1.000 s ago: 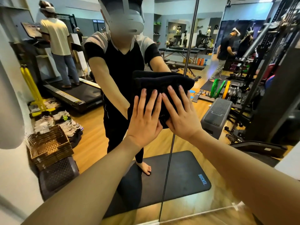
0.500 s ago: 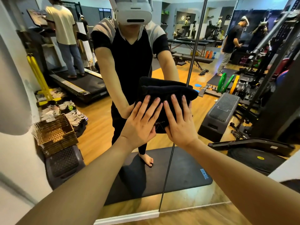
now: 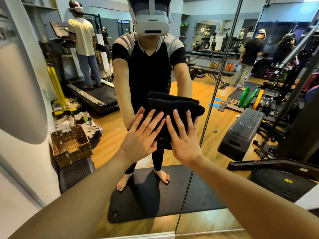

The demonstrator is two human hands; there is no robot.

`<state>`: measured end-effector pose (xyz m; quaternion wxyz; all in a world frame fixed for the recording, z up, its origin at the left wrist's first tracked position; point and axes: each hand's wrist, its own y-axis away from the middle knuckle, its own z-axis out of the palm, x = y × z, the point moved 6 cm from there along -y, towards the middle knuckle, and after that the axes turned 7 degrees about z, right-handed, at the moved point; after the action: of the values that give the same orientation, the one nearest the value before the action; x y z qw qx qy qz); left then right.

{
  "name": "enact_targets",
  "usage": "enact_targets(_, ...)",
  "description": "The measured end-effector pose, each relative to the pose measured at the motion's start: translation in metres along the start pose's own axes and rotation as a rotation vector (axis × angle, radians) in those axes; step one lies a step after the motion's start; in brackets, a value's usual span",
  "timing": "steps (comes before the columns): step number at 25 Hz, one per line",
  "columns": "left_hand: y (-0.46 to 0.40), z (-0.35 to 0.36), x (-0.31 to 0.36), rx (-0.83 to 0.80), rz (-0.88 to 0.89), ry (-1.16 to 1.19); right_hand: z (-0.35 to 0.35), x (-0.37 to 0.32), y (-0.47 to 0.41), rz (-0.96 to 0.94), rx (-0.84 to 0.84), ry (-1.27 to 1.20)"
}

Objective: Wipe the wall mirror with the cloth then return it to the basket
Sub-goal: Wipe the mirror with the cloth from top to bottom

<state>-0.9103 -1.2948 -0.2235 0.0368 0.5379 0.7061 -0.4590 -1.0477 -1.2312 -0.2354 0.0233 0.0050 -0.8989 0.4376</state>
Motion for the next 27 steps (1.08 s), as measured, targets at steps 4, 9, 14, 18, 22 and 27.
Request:
enact_targets(4,0.042,-0.011,-0.036,-0.087,-0.011,-0.078,0.014,-0.049,-0.015,-0.035,-0.009,-0.011)
enact_targets(9,0.102,-0.034,-0.092,-0.146,-0.055,-0.137,0.04,-0.13,-0.041,-0.061,-0.014,-0.028)
enact_targets(14,0.165,-0.047,-0.144,-0.166,-0.101,-0.169,0.062,-0.205,-0.066,-0.094,-0.045,-0.054)
enact_targets(18,0.216,-0.056,-0.19,-0.187,-0.156,-0.188,0.079,-0.269,-0.089,-0.129,-0.066,-0.07)
enact_targets(22,0.266,-0.069,-0.235,-0.184,-0.195,-0.236,0.096,-0.335,-0.11,-0.136,-0.041,-0.062)
enact_targets(27,0.328,-0.085,-0.289,-0.205,-0.207,-0.277,0.123,-0.416,-0.129,-0.129,0.023,-0.057)
